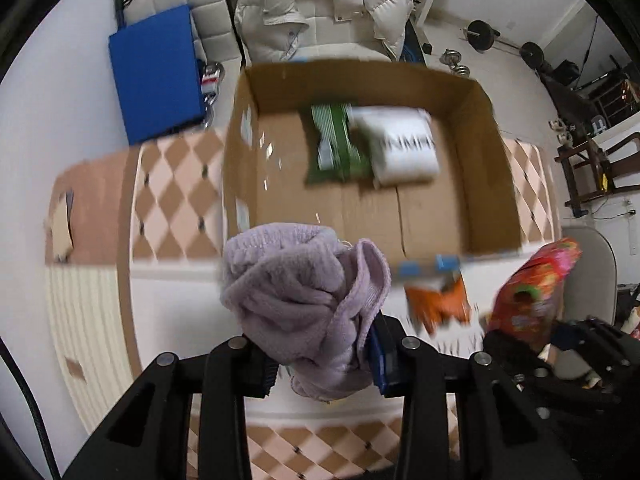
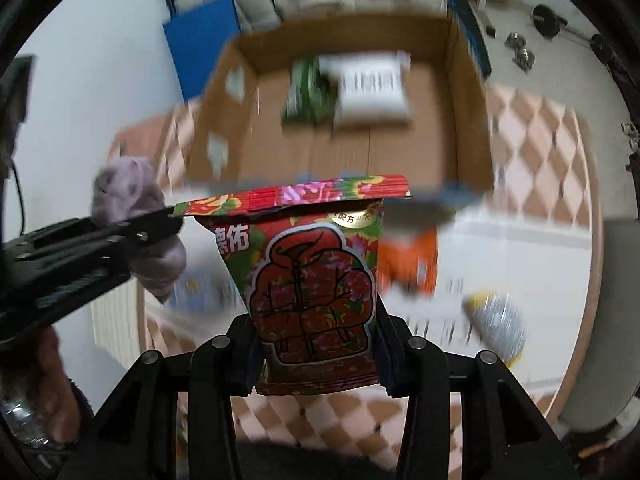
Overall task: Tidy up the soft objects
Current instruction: 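Carry the cloth and red packet into the box and release both, then move the left gripper to the blue tissue pack while the right approaches the orange bag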
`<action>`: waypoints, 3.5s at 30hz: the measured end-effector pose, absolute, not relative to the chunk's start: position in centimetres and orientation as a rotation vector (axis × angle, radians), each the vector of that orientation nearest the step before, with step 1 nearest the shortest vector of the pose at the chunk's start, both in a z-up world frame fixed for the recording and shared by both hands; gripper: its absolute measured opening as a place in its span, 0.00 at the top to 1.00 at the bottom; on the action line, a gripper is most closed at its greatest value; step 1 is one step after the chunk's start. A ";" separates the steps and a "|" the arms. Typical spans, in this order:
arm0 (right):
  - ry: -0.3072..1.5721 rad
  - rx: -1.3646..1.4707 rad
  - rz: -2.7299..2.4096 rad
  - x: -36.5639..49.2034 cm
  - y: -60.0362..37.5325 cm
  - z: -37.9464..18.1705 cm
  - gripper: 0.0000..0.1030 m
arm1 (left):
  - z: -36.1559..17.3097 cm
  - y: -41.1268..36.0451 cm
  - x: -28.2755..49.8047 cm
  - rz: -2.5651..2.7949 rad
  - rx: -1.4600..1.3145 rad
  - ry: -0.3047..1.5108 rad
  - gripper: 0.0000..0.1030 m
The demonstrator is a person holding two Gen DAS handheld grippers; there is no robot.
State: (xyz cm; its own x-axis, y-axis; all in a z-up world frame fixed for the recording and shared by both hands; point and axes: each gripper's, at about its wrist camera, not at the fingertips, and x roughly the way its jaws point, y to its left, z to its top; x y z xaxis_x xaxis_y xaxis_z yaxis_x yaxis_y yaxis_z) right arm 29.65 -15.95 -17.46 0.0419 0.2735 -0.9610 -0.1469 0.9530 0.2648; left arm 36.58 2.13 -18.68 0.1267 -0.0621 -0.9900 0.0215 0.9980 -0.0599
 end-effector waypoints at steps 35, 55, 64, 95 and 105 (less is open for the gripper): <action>1.752 0.039 0.266 44.7 -7.5 -33.9 0.15 | -35.1 5.2 47.9 -0.029 -0.108 1.870 0.28; 1.450 -0.012 0.235 38.6 -13.5 -21.9 0.00 | -23.6 9.4 36.5 0.127 -0.187 1.530 0.05; 1.526 0.120 0.188 28.7 -20.0 -24.2 0.00 | -35.8 20.8 24.7 0.348 -1.041 1.688 0.05; 1.596 0.643 -0.123 27.6 -25.2 -37.2 0.00 | -43.1 11.0 28.0 0.406 -0.136 1.820 0.05; 1.681 0.601 -0.037 28.7 -22.5 -39.8 0.36 | -42.6 12.5 25.6 0.361 -0.157 1.829 0.05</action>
State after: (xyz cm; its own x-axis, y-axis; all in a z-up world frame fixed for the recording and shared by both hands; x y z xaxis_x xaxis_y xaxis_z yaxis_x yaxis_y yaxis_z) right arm 28.67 -22.46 -39.80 -0.0757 0.3644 -0.9281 0.4048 0.8619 0.3054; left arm 25.59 12.47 -42.60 -0.2862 0.0777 -0.9550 -0.2906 0.9427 0.1638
